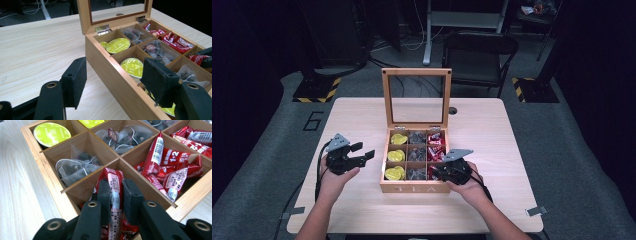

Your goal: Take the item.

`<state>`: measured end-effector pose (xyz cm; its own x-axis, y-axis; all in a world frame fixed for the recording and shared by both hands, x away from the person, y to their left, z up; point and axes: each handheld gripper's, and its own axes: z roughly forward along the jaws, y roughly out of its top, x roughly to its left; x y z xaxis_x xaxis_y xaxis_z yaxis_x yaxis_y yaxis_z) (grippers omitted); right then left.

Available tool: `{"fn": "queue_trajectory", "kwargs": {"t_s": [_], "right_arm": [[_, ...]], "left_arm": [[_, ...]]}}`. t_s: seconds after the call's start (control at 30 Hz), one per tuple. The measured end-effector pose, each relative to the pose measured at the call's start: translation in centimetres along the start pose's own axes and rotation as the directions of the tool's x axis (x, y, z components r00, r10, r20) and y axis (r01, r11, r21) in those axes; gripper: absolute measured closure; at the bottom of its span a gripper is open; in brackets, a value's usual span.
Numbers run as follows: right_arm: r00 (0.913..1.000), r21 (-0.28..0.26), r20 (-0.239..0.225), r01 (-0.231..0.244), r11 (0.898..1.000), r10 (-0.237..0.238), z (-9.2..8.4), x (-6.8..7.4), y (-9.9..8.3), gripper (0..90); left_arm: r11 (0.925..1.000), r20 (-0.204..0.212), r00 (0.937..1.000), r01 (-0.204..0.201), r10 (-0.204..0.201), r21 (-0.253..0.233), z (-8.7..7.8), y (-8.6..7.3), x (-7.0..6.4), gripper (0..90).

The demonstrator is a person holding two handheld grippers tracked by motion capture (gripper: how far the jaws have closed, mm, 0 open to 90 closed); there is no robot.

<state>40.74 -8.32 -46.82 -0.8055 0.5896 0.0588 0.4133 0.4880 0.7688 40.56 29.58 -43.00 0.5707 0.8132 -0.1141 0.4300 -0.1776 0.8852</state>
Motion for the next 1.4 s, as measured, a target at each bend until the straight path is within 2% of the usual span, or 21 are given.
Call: {"fn": "queue_trajectory", "kwargs": {"t_s": [0.33,0.93,1.27,1.37,1.4], "right_arm": [[0.9997,-0.004,0.006,0.023,1.0,-0.023,-0.2,0.2,0.0,78.2],[0.9996,-0.014,0.017,0.023,1.0,-0.022,-0.5,0.4,0.2,79.4],[0.9995,-0.068,0.031,0.014,0.998,-0.012,-1.3,0.2,0.8,79.6],[0.9991,-0.074,0.033,0.029,0.997,-0.027,-1.6,0.0,1.1,79.8],[0.9993,-0.073,0.036,0.017,0.997,-0.014,-1.7,0.1,1.1,79.8]], "left_arm": [[1.0,0.0,1.0,0.0,0.0,0.001,-0.1,0.0,0.0,36.8],[0.9999,-0.004,1.0,0.007,-0.007,-0.007,-0.2,0.0,0.1,36.8],[0.9999,-0.006,0.9999,0.01,-0.01,-0.007,-0.1,0.0,0.1,36.8],[0.9999,-0.007,0.9999,0.009,-0.01,-0.007,-0.2,0.0,0.1,36.8],[1.0,-0.005,0.9999,0.009,-0.009,-0.004,-0.2,0.0,0.1,36.8]]}}
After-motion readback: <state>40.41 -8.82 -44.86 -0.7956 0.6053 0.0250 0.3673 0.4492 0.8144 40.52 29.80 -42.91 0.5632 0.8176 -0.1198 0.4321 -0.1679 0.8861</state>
